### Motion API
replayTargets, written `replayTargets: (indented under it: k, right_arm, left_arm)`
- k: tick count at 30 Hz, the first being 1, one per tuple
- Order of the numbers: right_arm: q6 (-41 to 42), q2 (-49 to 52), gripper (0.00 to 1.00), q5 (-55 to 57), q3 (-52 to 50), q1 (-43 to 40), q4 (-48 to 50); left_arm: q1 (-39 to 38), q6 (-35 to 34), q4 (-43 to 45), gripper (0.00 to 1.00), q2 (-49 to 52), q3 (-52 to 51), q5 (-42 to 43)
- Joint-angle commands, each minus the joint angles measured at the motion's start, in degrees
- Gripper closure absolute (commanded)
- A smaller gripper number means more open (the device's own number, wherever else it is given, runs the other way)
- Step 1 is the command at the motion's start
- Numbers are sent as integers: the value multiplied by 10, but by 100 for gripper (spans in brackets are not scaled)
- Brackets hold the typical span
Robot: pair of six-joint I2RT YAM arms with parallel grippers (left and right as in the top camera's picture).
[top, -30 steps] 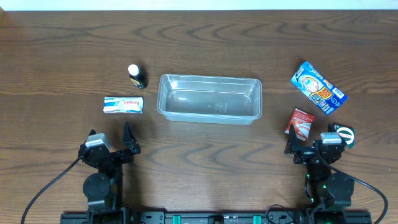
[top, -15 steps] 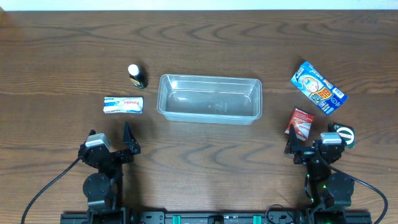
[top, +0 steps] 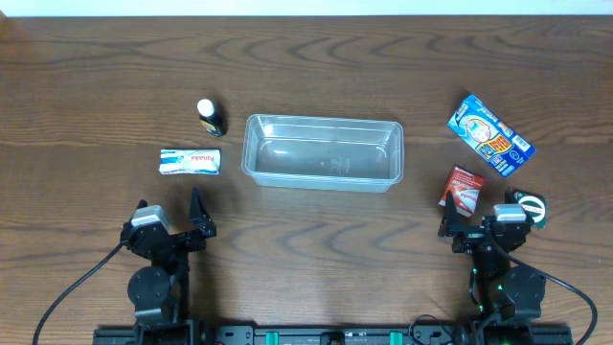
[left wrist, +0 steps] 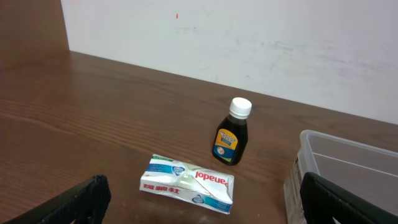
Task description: Pack container
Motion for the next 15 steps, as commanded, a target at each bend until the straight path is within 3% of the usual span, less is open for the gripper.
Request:
replayTargets:
  k: [1,15]
  right_arm:
    - [-4,-5,1,6,-3,4,1]
    - [-4,-5,1,6,-3,4,4]
  left_arm:
    - [3,10,-21,2,-4,-11,-7]
    - [3,10,-21,2,-4,-11,-7]
